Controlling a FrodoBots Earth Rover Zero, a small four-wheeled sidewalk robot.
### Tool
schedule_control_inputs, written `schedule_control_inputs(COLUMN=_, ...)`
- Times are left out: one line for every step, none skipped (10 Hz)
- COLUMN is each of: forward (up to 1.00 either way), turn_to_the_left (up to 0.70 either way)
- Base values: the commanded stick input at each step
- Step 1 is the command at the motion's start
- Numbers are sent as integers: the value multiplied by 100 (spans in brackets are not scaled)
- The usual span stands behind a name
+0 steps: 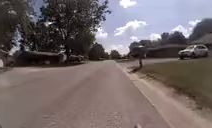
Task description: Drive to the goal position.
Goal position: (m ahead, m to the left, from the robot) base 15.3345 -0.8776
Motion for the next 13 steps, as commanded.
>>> schedule_control_inputs(forward=70, turn_to_the_left=0)
schedule_control_inputs(forward=70, turn_to_the_left=0)
schedule_control_inputs(forward=70, turn_to_the_left=0)
schedule_control_inputs(forward=70, turn_to_the_left=0)
schedule_control_inputs(forward=70, turn_to_the_left=0)
schedule_control_inputs(forward=70, turn_to_the_left=0)
schedule_control_inputs(forward=70, turn_to_the_left=0)
schedule_control_inputs(forward=70, turn_to_the_left=0)
schedule_control_inputs(forward=70, turn_to_the_left=0)
schedule_control_inputs(forward=70, turn_to_the_left=0)
schedule_control_inputs(forward=70, turn_to_the_left=0)
schedule_control_inputs(forward=70, turn_to_the_left=0)
schedule_control_inputs(forward=70, turn_to_the_left=0)
